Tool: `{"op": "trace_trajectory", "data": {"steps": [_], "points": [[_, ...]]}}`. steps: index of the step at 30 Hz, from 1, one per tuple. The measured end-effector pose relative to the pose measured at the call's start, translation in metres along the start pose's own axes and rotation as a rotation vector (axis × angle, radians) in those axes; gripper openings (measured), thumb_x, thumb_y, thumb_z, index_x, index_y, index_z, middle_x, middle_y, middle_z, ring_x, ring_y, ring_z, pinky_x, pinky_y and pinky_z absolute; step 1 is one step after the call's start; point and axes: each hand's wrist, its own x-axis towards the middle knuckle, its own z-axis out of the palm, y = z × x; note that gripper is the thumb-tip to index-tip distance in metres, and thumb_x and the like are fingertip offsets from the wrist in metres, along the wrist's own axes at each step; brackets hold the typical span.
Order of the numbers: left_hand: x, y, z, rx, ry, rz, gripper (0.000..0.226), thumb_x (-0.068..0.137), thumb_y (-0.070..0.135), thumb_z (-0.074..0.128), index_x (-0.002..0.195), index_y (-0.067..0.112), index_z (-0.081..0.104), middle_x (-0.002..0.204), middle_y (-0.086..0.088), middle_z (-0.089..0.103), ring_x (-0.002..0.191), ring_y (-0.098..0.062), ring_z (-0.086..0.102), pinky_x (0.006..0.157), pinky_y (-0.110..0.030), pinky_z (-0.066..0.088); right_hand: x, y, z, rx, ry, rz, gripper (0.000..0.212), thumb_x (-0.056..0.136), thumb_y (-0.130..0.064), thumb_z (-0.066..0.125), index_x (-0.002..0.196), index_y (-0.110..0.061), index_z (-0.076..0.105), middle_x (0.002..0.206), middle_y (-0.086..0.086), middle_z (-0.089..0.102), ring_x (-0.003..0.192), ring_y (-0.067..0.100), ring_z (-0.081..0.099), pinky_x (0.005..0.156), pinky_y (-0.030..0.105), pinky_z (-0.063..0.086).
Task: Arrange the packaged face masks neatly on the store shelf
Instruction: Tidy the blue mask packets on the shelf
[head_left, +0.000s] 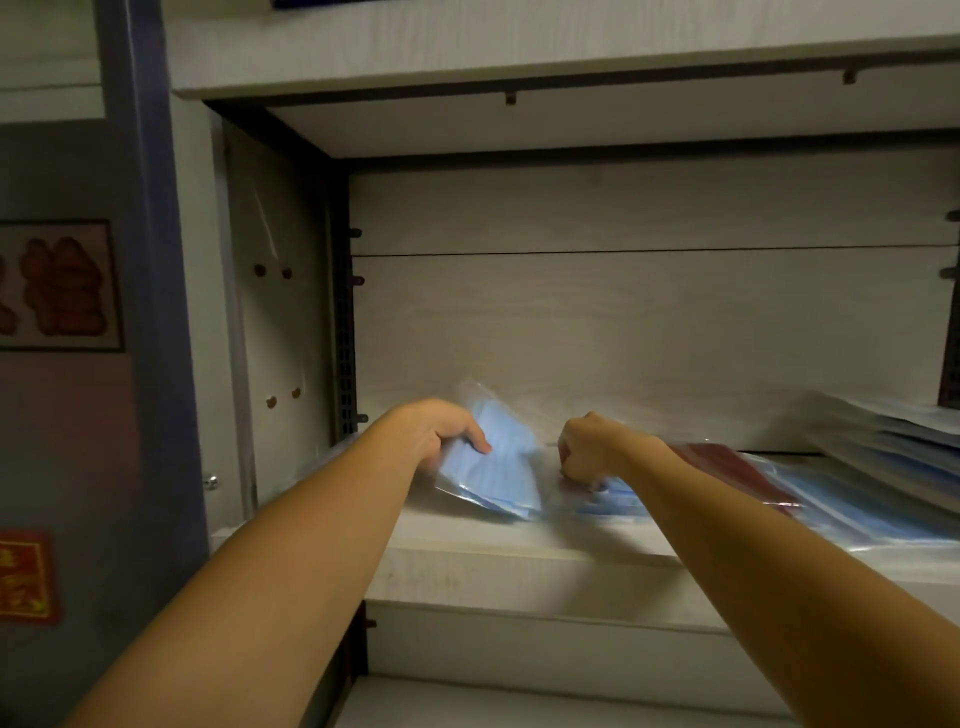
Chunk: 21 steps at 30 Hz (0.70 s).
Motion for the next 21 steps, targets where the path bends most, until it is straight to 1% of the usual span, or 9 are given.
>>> {"op": "trace_trajectory", "data": {"steps": [2, 5, 7, 9, 10, 12, 14, 17, 21], "points": [[-0.003, 0.002, -0.01, -0.035, 0.0, 0.042, 0.011, 0.084, -0.005, 0.069, 0.093, -0.004, 0.063, 0.092, -0.019, 0.068, 0.086, -0.036, 0.066, 0.09, -0.051, 0.054, 0.003, 0.001, -0.001, 0.048, 0.011, 0.029, 0.022, 0.09, -0.021, 0.059, 0.091, -0.005, 0.075, 0.08, 0.006, 0.074, 0.069, 0.02, 0.062, 0.073, 0.029, 0.052], [-0.001, 0.007, -0.029, -0.137, 0.023, 0.175, 0.024, 0.083, -0.008, 0.07, 0.107, -0.007, 0.062, 0.09, -0.019, 0.068, 0.079, -0.033, 0.066, 0.09, -0.05, 0.052, 0.005, 0.004, -0.003, 0.224, 0.157, 0.069, 0.054, 0.104, -0.049, 0.038, 0.121, -0.005, 0.065, 0.126, 0.016, 0.064, 0.102, 0.03, 0.059, 0.091, 0.037, 0.046], [0.007, 0.009, -0.041, -0.219, 0.065, 0.265, 0.039, 0.083, -0.007, 0.072, 0.118, -0.005, 0.055, 0.109, -0.018, 0.065, 0.101, -0.031, 0.063, 0.103, -0.05, 0.037, 0.004, 0.002, -0.005, 0.535, 0.255, 0.035, 0.069, 0.1, -0.063, 0.035, 0.126, -0.005, 0.061, 0.127, 0.016, 0.062, 0.11, 0.031, 0.059, 0.095, 0.04, 0.045], [0.018, 0.01, -0.047, -0.309, 0.081, 0.338, 0.069, 0.079, -0.003, 0.078, 0.137, -0.001, 0.04, 0.136, -0.014, 0.055, 0.132, -0.026, 0.045, 0.117, -0.057, 0.015, 0.004, -0.007, -0.009, 0.947, 0.249, -0.038, 0.075, 0.092, -0.07, 0.043, 0.128, -0.007, 0.059, 0.123, 0.012, 0.064, 0.107, 0.029, 0.062, 0.094, 0.039, 0.046], [0.02, 0.01, -0.047, -0.345, 0.067, 0.372, 0.073, 0.078, -0.002, 0.08, 0.137, 0.0, 0.036, 0.136, -0.009, 0.053, 0.132, -0.021, 0.042, 0.117, -0.059, 0.01, 0.005, -0.013, -0.01, 1.123, 0.223, -0.076, 0.08, 0.086, -0.073, 0.047, 0.131, -0.008, 0.057, 0.121, 0.01, 0.064, 0.106, 0.027, 0.062, 0.097, 0.04, 0.047], [0.031, 0.01, -0.046, -0.458, 0.079, 0.424, 0.082, 0.067, 0.003, 0.088, 0.13, 0.002, 0.036, 0.128, -0.009, 0.055, 0.123, -0.019, 0.047, 0.117, -0.062, 0.02, 0.011, -0.025, -0.009, 1.393, 0.176, -0.134, 0.096, 0.07, -0.08, 0.057, 0.134, -0.009, 0.053, 0.111, 0.003, 0.063, 0.1, 0.022, 0.062, 0.096, 0.041, 0.049], [0.036, 0.009, -0.039, -0.48, 0.09, 0.457, 0.088, 0.062, 0.003, 0.09, 0.134, 0.004, 0.04, 0.129, -0.014, 0.058, 0.118, -0.029, 0.057, 0.106, -0.06, 0.041, 0.02, -0.037, -0.008, 1.567, 0.186, -0.154, 0.096, 0.067, -0.071, 0.074, 0.135, -0.006, 0.053, 0.098, -0.001, 0.062, 0.09, 0.018, 0.062, 0.085, 0.038, 0.052], [0.045, 0.009, -0.027, -0.514, 0.108, 0.563, 0.046, 0.076, -0.012, 0.076, 0.113, 0.003, 0.054, 0.108, -0.02, 0.067, 0.095, -0.037, 0.069, 0.083, -0.052, 0.058, 0.034, -0.052, -0.006, 1.633, 0.359, -0.104, 0.054, 0.082, -0.019, 0.083, 0.126, -0.004, 0.057, 0.106, 0.007, 0.07, 0.09, 0.023, 0.07, 0.08, 0.042, 0.06], [0.058, 0.023, -0.026, -0.492, -0.01, 0.653, 0.032, 0.078, -0.008, 0.073, 0.108, 0.0, 0.068, 0.096, -0.019, 0.073, 0.089, -0.034, 0.071, 0.09, -0.05, 0.057, 0.057, -0.052, -0.013, 1.599, 0.525, -0.077, 0.036, 0.082, -0.001, 0.078, 0.112, -0.01, 0.06, 0.104, 0.008, 0.07, 0.085, 0.021, 0.069, 0.07, 0.033, 0.056]]}}
